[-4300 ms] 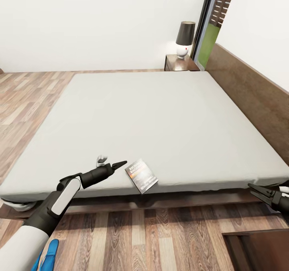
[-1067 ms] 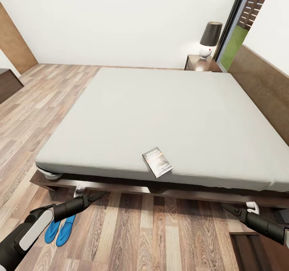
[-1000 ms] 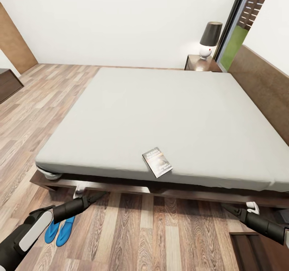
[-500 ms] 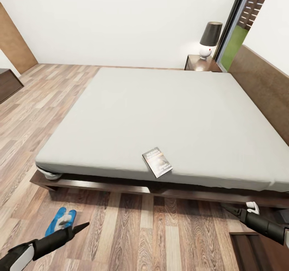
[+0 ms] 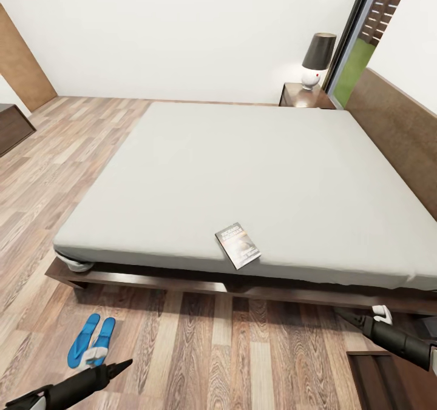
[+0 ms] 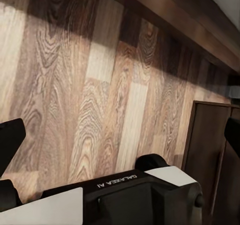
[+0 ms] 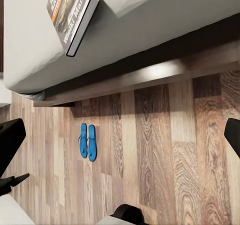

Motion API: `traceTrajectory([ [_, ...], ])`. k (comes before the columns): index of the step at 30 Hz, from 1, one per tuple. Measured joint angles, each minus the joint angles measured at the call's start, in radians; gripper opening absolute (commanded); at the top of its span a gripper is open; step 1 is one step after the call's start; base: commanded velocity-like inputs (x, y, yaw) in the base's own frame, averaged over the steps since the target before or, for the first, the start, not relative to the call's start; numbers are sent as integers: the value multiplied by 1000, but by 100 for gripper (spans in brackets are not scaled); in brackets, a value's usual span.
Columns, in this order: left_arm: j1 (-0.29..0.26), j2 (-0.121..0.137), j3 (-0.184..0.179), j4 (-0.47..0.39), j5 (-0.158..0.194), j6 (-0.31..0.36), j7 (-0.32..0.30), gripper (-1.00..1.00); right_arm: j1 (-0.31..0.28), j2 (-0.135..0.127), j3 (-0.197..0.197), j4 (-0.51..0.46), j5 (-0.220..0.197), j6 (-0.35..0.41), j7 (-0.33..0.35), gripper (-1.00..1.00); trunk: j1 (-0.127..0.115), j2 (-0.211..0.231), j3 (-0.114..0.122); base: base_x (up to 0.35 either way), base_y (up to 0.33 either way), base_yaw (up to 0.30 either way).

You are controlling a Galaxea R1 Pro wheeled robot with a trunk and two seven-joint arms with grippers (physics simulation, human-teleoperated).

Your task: In the bedroom, move the book from the bed onto either nightstand, and place the two sandals side by side next to the bed.

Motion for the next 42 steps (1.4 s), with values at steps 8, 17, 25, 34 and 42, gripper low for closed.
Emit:
traceTrajectory([
  [8,0,-3,-4,1,1,0,0,100,0,0,0,3,-1,9,1,100,0,0,0,0,0,0],
  [17,0,-12,-4,1,2,-1,0,100,0,119,3,19,-1,37,-5,100,0,0,0,0,0,0],
  [25,0,-16,-4,1,2,-2,2,100,-2,184,0,20,-40,46,-83,100,0,0,0,0,0,0],
  [34,0,-17,-2,1,2,-3,3,100,-4,220,1,20,-205,47,-107,100,0,0,0,0,0,0],
  [42,0,-33,-3,1,3,-3,3,100,-5,303,1,11,-215,47,-122,100,0,0,0,0,0,0],
])
